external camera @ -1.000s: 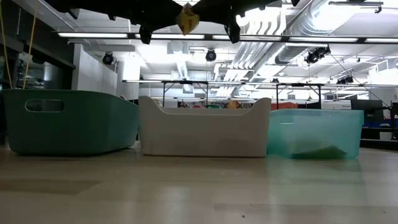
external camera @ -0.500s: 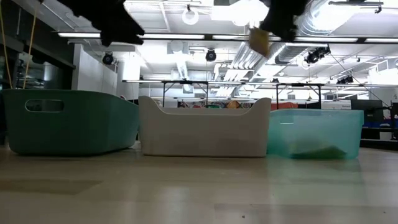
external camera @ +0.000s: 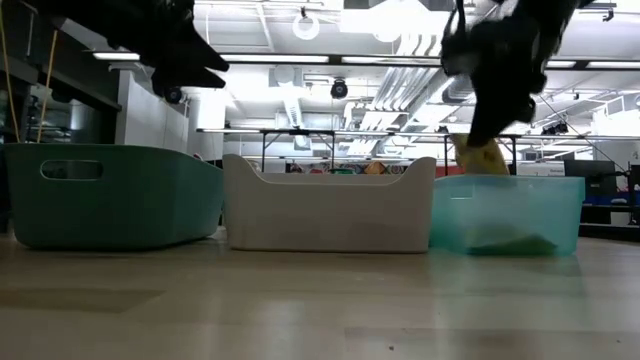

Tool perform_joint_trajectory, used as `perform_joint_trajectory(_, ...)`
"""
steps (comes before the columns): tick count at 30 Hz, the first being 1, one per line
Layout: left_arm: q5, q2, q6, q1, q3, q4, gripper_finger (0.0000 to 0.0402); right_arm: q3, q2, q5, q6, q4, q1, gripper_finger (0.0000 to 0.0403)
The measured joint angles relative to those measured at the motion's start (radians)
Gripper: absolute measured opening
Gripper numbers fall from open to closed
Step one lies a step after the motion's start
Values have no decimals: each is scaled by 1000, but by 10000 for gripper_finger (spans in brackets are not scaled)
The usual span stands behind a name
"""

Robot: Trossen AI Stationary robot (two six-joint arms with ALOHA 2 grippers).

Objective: Sort candy
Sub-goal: Put the yellow candy into the light green bin

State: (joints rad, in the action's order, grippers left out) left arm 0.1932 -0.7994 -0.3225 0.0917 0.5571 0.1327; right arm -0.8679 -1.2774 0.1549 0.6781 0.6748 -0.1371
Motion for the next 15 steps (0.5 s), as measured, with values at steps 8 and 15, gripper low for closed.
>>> perform_joint_trajectory(8,0,0,-2,0,0,-5,168,0,1,-8,106,-8,42,66)
perform_joint_trajectory(15,0,0,-16,0,0,1,168,-29,1,-57,73,25,41,200)
